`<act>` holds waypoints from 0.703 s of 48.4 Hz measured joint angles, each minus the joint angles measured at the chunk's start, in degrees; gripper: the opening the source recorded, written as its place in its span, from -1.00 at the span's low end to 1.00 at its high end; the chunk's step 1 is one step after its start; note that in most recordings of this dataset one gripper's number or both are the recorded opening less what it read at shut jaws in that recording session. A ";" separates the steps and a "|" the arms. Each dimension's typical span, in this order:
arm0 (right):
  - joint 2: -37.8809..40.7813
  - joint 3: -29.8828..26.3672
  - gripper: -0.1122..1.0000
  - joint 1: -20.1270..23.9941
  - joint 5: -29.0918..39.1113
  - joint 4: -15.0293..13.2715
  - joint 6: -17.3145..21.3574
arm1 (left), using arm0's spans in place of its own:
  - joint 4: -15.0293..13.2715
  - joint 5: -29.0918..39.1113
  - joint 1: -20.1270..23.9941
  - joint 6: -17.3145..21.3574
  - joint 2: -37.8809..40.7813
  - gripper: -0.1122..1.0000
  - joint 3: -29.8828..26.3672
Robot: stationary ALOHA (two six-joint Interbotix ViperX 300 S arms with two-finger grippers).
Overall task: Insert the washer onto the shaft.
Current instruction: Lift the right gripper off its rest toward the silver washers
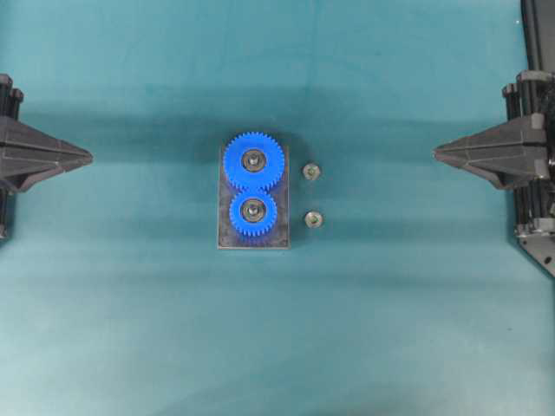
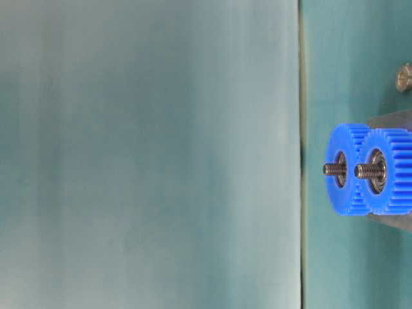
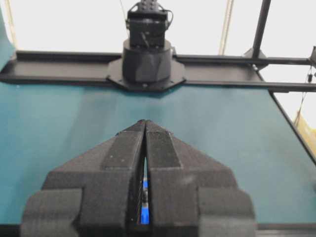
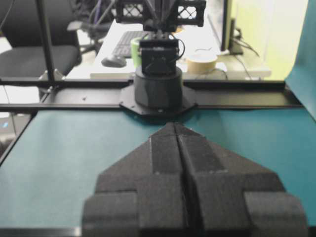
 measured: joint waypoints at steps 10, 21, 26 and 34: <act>-2.20 -0.79 -0.78 1.05 12.66 5.36 3.25 | 0.35 2.90 -1.05 -0.62 0.00 -0.81 -2.29; -1.58 -8.00 -0.78 -0.79 34.63 6.50 7.47 | 0.35 13.36 -1.05 -0.53 1.76 -0.81 -6.68; 1.41 -10.55 -0.78 -2.46 39.29 6.42 7.65 | 0.35 17.67 -0.97 -0.53 4.13 -0.81 -8.00; 11.87 -15.64 -0.78 -5.45 45.88 6.50 7.82 | 0.35 22.76 -0.88 -0.70 9.32 -0.81 -9.93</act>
